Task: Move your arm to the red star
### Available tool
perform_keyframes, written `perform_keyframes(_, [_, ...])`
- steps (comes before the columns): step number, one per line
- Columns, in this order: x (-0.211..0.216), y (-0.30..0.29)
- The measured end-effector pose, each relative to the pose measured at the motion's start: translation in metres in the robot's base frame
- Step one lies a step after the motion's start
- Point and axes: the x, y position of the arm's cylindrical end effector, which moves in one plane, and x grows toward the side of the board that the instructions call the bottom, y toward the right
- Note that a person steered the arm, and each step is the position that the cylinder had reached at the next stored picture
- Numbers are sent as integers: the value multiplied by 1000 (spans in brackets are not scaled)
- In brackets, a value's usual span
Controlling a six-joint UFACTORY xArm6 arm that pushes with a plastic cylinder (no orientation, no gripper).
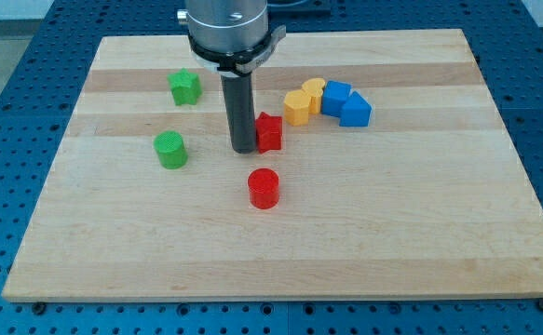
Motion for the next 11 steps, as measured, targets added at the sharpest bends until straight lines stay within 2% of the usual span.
perform_keyframes(2, [0, 29])
perform_keyframes(4, [16, 8])
perform_keyframes(5, [7, -21])
perform_keyframes(6, [-11, -25])
perform_keyframes(9, [-15, -23])
perform_keyframes(11, [-35, -15])
